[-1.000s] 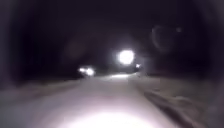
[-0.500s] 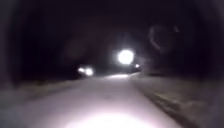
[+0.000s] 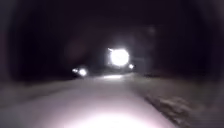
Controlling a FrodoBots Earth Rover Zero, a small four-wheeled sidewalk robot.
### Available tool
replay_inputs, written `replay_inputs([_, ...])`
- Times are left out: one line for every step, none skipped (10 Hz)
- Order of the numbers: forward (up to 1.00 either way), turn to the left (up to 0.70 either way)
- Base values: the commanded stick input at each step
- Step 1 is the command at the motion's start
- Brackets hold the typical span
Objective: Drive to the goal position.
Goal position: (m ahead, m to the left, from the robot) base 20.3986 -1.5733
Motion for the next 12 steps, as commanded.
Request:
replay_inputs([1.0,0.0])
replay_inputs([1.0,0.0])
replay_inputs([1.0,0.0])
replay_inputs([1.0,0.0])
replay_inputs([1.0,0.0])
replay_inputs([1.0,0.0])
replay_inputs([1.0,0.0])
replay_inputs([1.0,0.0])
replay_inputs([1.0,0.0])
replay_inputs([1.0,0.0])
replay_inputs([1.0,0.0])
replay_inputs([1.0,0.02])
